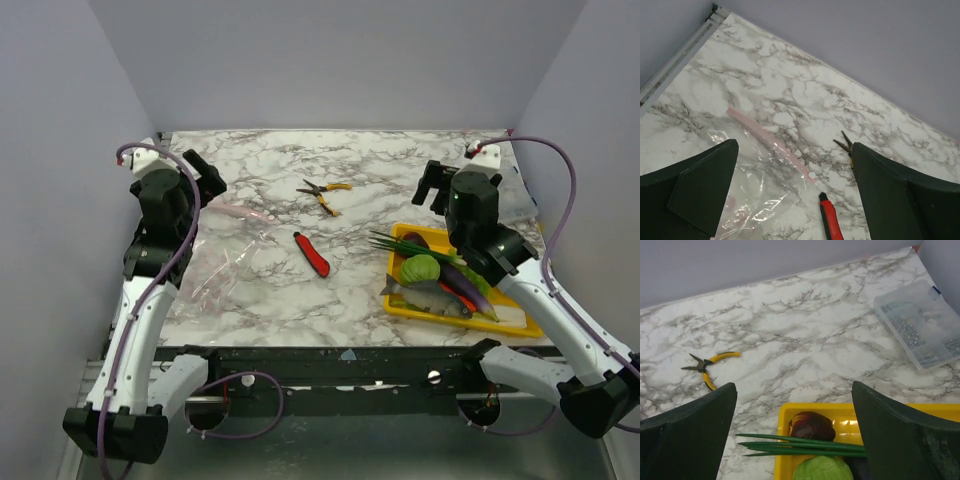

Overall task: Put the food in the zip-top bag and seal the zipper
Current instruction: Pick up the zipper food storage bag at the center of the board.

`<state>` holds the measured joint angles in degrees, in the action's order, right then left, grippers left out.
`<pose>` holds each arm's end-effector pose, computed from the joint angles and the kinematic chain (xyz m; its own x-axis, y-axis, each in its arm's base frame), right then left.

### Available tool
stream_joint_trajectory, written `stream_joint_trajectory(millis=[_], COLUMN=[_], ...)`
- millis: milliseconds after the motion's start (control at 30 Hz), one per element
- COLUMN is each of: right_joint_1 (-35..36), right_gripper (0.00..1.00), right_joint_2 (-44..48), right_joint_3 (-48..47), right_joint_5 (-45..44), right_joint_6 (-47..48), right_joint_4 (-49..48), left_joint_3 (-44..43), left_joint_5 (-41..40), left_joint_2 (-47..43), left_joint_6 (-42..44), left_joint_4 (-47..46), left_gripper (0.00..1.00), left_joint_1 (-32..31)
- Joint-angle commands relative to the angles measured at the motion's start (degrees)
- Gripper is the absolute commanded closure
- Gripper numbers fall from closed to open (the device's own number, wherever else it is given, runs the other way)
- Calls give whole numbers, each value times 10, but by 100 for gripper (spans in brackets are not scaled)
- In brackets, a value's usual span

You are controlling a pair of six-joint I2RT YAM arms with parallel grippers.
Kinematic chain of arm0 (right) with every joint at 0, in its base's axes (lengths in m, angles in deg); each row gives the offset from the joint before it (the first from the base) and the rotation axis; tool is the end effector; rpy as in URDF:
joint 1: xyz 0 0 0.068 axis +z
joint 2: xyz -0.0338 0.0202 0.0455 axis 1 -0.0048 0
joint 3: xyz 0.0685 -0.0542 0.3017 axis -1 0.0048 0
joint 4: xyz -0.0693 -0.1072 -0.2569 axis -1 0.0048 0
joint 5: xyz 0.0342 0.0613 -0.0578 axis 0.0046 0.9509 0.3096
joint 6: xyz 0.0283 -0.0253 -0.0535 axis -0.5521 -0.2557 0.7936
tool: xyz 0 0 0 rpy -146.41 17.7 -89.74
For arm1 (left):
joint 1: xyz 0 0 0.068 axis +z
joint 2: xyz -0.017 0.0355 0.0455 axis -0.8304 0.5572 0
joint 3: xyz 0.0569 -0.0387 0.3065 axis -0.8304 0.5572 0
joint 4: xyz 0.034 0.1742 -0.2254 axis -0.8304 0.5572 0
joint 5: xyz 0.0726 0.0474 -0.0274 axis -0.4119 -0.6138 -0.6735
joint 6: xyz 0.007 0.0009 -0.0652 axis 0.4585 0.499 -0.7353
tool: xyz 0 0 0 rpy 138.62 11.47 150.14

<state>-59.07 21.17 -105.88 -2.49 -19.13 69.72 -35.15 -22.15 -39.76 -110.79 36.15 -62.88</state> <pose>0.2242 0.0977 0.4151 -0.1821 0.1911 -0.9645 0.1405 0.9759 0.1668 0.2062 -0.0098 0.4291 -0.0468 -0.4985 -0.8657 -0.2183 0.8508 -0.4781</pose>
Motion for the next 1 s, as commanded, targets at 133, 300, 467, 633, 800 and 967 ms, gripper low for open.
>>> stream_joint_trajectory(millis=[133,300,467,633,800,967], right_joint_1=[0,0,0,0,0,0], right_gripper=[0,0,0,0,0,0], right_joint_2=[-41,-44,-40,-38,-28,-20], right_joint_3=[-32,-13,3,2,5,21], right_joint_5=[21,61,70,60,55,71], right_joint_6=[-35,-38,-46,-37,-32,-32], right_joint_4=[120,131,133,141,149,134], left_joint_3=[-91,-211,-418,-665,-688,-671], left_joint_5=[-68,-64,-112,-150,-135,-127], left_joint_2=[168,308,515,718,775,801], left_joint_6=[-90,-100,-111,-134,-143,-147], left_joint_4=[190,277,441,606,609,605], left_gripper=[1,1,2,1,3,5], left_joint_1=[3,1,-9,-21,-27,-27])
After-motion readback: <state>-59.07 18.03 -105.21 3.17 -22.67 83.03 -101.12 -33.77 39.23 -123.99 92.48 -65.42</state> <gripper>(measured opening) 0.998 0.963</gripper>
